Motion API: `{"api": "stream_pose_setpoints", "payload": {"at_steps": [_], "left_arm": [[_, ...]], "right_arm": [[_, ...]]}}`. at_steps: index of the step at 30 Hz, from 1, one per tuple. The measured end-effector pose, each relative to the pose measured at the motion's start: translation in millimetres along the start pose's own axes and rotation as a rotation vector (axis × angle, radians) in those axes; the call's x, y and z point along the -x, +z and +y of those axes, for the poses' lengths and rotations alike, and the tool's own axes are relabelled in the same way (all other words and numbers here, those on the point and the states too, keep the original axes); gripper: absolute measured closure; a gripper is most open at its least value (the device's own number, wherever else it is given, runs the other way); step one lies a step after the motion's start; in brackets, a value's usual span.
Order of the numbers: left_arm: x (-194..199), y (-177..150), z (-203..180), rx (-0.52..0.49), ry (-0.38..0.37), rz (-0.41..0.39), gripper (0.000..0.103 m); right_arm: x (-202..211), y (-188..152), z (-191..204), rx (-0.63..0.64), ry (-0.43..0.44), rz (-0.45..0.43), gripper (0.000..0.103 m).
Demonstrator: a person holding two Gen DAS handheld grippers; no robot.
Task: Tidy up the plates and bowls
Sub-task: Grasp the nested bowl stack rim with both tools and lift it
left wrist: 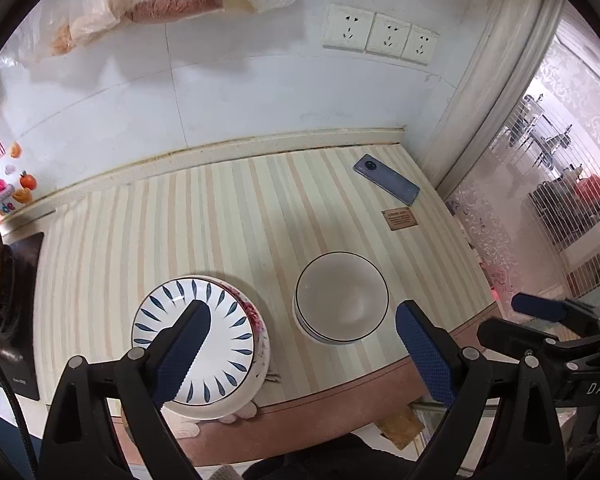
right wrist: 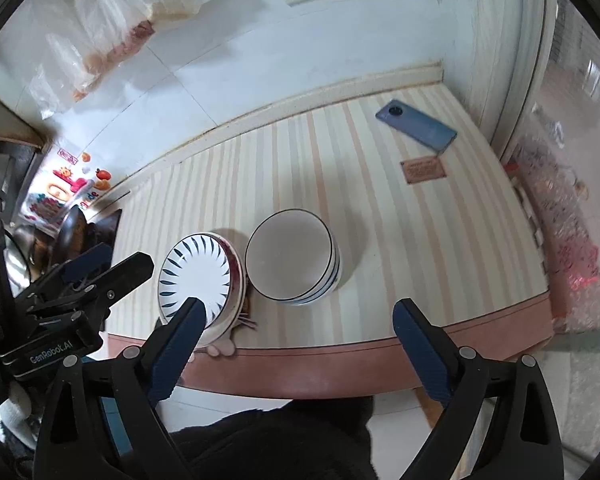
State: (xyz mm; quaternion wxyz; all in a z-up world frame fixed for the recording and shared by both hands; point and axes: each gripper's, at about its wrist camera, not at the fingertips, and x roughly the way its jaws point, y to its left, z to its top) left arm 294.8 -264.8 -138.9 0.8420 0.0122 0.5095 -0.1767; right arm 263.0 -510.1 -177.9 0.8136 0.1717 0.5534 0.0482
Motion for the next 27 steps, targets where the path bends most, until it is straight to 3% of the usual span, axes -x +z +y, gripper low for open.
{"api": "stream_pose_setpoints", "payload": {"at_steps": [10, 18, 27], "left_arm": [[-97.6, 20.4, 24.3, 0.043, -0.073, 0.190, 0.008], [-177.3, 29.5, 29.3, 0.005, -0.113, 0.349, 0.008], [-234.6, 28.0, 18.7, -0.053, -0.164, 0.496, 0.008]], "right_arm": [[-105.0, 15.0, -44.1, -0.162, 0.117, 0.157, 0.006], [-198.0, 17.2, -70.9, -0.281, 0.201, 0.298, 0.006], [-254.4, 18.5, -76.6, -0.325, 0.248, 0.386, 0.006]]}}
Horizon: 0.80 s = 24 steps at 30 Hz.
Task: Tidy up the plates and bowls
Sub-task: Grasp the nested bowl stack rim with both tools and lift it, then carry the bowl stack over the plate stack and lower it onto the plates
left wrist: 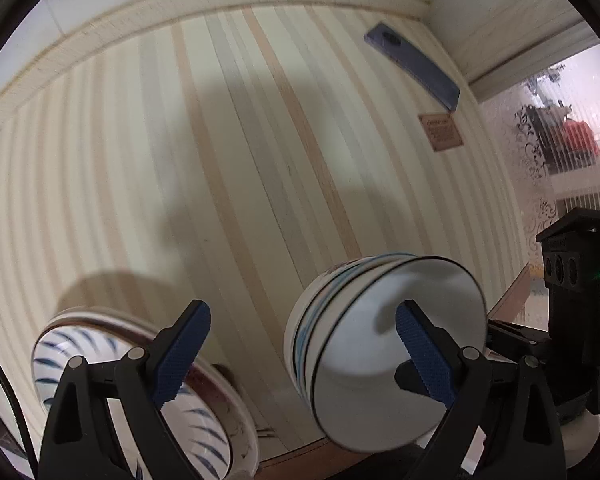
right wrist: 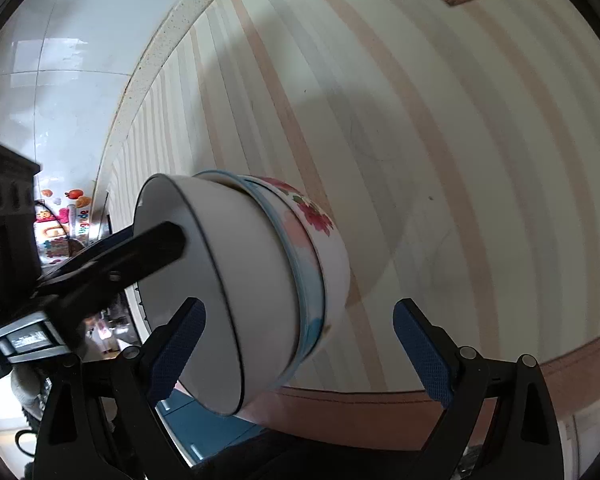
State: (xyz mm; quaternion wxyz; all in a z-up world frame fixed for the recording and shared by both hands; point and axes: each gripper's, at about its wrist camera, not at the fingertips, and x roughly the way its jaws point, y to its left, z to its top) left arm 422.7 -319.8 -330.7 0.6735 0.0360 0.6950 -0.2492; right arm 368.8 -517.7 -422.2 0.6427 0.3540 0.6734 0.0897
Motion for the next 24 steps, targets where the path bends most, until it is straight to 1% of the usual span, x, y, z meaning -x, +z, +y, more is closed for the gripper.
{"api": "stream_pose_setpoints", "payload": {"at_steps": [4, 6, 9, 10, 12, 13, 14, 15, 16, 19, 24], "left_arm": [[-19.6, 6.8, 2.3, 0.000, -0.030, 0.070, 0.008], [-26.3, 10.1, 4.3, 0.005, -0.040, 0.096, 0.008], [-32.7, 14.7, 8.5, 0.033, -0.058, 0.113, 0.008], [-35.3, 15.7, 9.4, 0.043, -0.070, 0.126, 0.009], [-39.1, 18.0, 9.6, 0.055, -0.114, 0.141, 0.016], [-40.5, 18.0, 8.1, 0.050, -0.134, 0.147, 0.026], [-42.2, 18.6, 7.1, 0.047, -0.139, 0.146, 0.032], [-41.5, 17.9, 6.2, 0.043, -0.170, 0.145, 0.041], [-41.4, 17.5, 3.5, 0.040, -0.199, 0.153, 0.048], [-38.7, 16.2, 0.6, 0.041, -0.187, 0.142, 0.048], [-32.0, 11.1, 9.1, 0.078, -0.193, 0.124, 0.049]], "right_arm": [[-9.9, 6.8, -3.4, -0.019, 0.037, 0.021, 0.007], [-13.6, 10.0, -4.3, -0.020, 0.050, 0.023, 0.011], [-21.7, 13.6, -4.3, -0.027, 0.072, 0.044, 0.024], [-26.0, 14.9, -4.3, -0.031, 0.074, 0.054, 0.031], [-32.3, 17.1, -4.6, -0.032, 0.087, 0.066, 0.035], [-34.7, 16.8, -5.5, -0.037, 0.090, 0.068, 0.039], [-36.9, 17.3, -6.6, -0.046, 0.097, 0.062, 0.039], [-37.8, 17.7, -6.8, -0.046, 0.103, 0.061, 0.039], [-38.6, 18.1, -7.3, -0.048, 0.111, 0.058, 0.040], [-39.9, 18.5, -9.1, -0.053, 0.126, 0.053, 0.041], [-43.7, 20.0, -6.8, -0.059, 0.143, 0.050, 0.042]]}}
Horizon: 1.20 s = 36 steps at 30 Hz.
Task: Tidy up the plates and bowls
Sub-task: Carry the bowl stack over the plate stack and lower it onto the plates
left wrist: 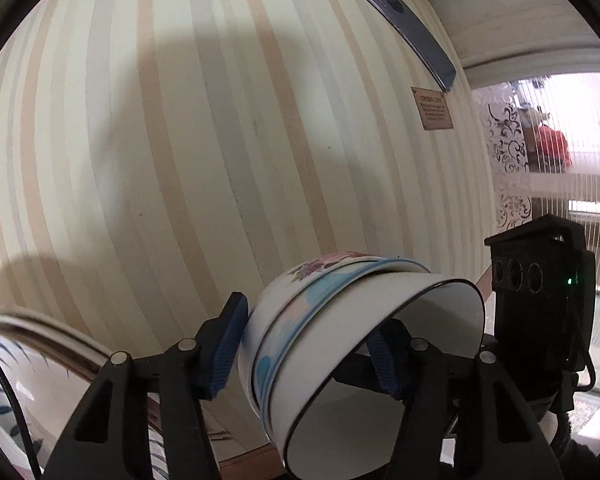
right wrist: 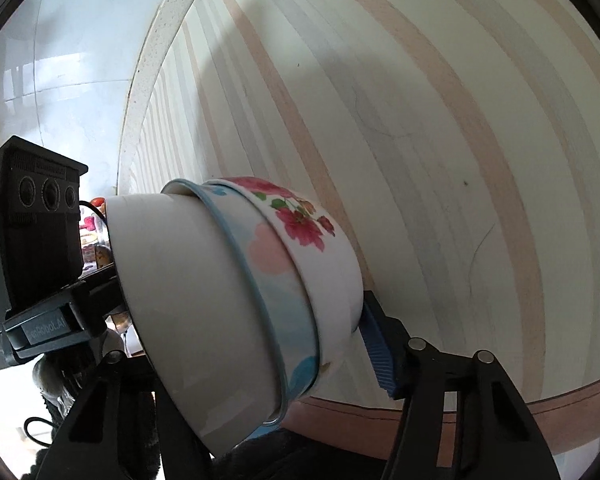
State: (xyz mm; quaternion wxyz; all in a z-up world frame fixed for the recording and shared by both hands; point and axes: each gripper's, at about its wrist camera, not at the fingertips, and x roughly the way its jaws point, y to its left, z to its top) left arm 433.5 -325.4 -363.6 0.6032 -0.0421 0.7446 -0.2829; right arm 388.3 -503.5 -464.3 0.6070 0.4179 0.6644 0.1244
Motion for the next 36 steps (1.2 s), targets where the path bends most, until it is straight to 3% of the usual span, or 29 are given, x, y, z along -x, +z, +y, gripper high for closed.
{"api": "stream_pose_setpoints", "payload": {"at_steps": [7, 21, 28, 36], "left_arm": [[12.0, -9.5, 7.9, 0.021, 0.012, -0.033, 0.049], [76.1, -33.4, 39.2, 0.122, 0.023, -0.146, 0.049], [111.4, -56.9, 83.6, 0.226, 0.044, -0.228, 0.049], [119.8, -84.7, 141.7, 0.374, 0.061, -0.272, 0.049]], "right_arm": [[4.2, -5.0, -1.7, 0.000, 0.023, 0.010, 0.042], [-7.8, -2.7, 68.5, 0.118, 0.030, 0.085, 0.042], [-44.8, -6.5, 121.2, 0.212, 0.036, 0.188, 0.042], [-97.1, -26.5, 157.2, 0.290, 0.009, 0.290, 0.042]]}}
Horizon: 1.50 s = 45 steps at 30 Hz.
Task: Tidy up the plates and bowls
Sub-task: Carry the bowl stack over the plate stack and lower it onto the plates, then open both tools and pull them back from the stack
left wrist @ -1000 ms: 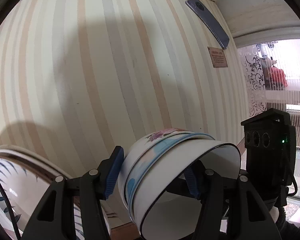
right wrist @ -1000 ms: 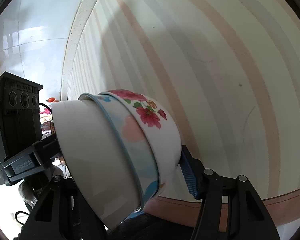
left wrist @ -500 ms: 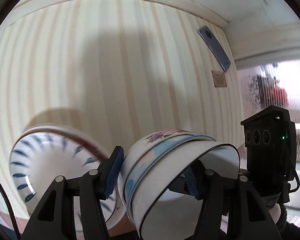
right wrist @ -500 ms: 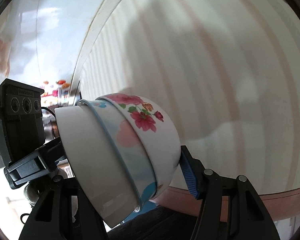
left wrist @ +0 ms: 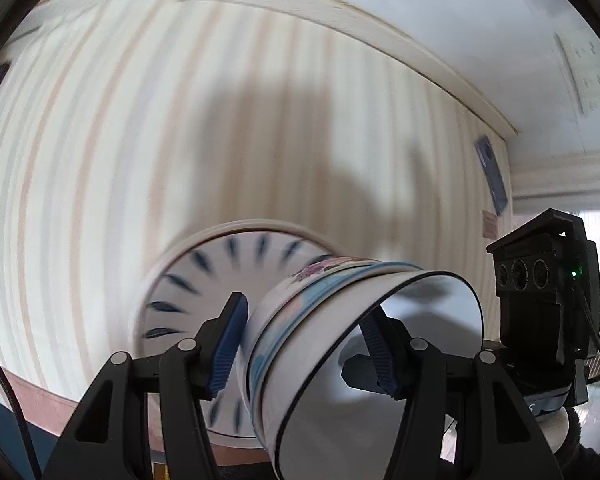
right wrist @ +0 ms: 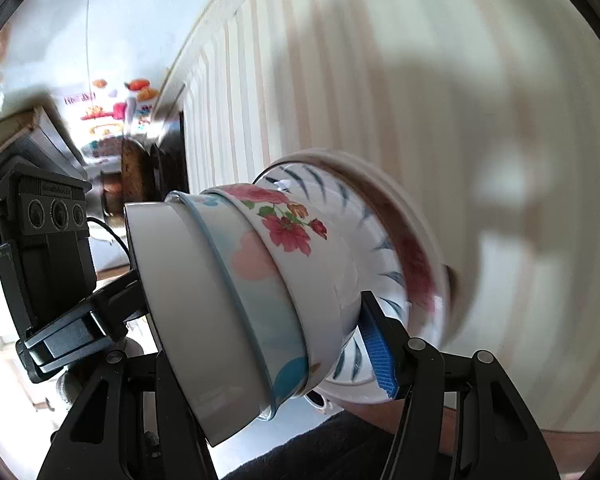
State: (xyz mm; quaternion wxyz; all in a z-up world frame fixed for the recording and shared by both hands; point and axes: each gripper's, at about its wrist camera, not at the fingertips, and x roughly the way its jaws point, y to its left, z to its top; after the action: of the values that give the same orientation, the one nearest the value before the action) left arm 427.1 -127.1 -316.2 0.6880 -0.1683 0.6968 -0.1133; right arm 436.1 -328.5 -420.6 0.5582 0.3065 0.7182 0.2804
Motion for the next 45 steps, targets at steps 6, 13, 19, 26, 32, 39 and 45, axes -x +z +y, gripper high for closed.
{"api": "stream_pose_setpoints", "payload": {"at_steps": [6, 13, 19, 26, 32, 39, 45], "left_arm": [[-4.4, -4.9, 30.5, 0.074, -0.002, -0.006, 0.049], [-9.8, -7.1, 37.5, 0.090, -0.006, 0.002, 0.049], [-13.5, -6.9, 42.2, 0.095, -0.010, 0.010, 0.049], [4.8, -15.9, 38.7, 0.038, 0.070, -0.082, 0.049], [40.2, -38.5, 35.2, -0.008, 0.180, -0.210, 0.049], [81.6, -75.7, 30.0, -0.064, 0.258, -0.351, 0.049], [121.5, -123.2, 25.3, -0.127, 0.305, -0.475, 0.049]], "right_arm": [[-34.3, 10.2, 11.8, 0.020, -0.030, 0.049, 0.042], [-51.6, 13.5, 12.7, 0.012, -0.051, 0.065, 0.042], [-56.6, 13.7, 13.6, 0.002, -0.052, 0.064, 0.042], [-50.4, 5.5, 22.7, 0.051, -0.141, 0.043, 0.042], [-26.7, -13.7, 39.4, 0.119, -0.209, -0.044, 0.042], [16.7, -59.3, 76.4, 0.215, -0.334, -0.226, 0.042], [49.9, -130.7, 117.2, 0.250, -0.426, -0.430, 0.042]]}}
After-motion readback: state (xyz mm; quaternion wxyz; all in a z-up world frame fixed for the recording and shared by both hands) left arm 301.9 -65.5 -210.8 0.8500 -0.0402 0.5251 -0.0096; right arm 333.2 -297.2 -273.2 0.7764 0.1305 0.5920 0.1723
